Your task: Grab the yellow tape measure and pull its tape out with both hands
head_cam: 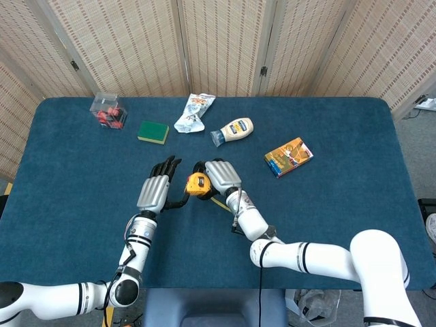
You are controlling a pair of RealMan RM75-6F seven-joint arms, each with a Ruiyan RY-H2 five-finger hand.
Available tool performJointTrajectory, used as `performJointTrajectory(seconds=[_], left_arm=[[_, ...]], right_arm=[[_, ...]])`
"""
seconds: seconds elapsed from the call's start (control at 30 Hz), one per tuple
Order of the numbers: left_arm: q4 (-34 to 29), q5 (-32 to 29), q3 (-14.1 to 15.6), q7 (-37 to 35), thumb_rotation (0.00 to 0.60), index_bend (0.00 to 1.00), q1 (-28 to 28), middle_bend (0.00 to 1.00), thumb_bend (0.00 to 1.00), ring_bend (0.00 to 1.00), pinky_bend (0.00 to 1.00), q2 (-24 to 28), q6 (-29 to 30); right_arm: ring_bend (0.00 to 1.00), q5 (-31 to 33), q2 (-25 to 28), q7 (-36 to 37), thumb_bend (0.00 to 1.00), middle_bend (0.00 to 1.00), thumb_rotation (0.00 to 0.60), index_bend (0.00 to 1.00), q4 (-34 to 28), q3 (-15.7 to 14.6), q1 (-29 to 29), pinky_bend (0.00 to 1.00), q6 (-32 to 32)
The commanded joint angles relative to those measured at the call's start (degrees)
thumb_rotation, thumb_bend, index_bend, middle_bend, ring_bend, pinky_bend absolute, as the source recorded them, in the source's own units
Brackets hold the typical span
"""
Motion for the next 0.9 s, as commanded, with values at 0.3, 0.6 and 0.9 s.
performJointTrajectory(seconds=[0.3, 0.6, 0.9], left_arm=[[0.39, -0.78, -0.04, 0.14, 0.504, 0.0, -0.13, 0.0, 0.38, 0.0, 0.0, 0.16, 0.42], [0.48, -1.03, -0.24, -0.25, 0.504, 0.0, -0.01, 0.0, 0.43, 0.0, 0.0, 0.59, 0.68], [0.59, -1.36, -0.15, -0.2, 0.504, 0.0, 0.13, 0.0, 0.47, 0.0, 0.0, 1.29, 0.73]], right_arm=[[0.46, -0.38, 0.51, 0.59, 0.22, 0.52, 0.6, 0.68, -0.29, -0.13, -0.2, 0.14, -0.19], [0.46, -0.89, 0.88, 0.78, 0.22, 0.52, 0.6, 0.67, -0.89, -0.45, -0.3, 0.14, -0.12], [0.46, -1.07, 1.18, 0.99, 0.22, 0.52, 0.6, 0.68, -1.01, -0.64, -0.35, 0.14, -0.25]])
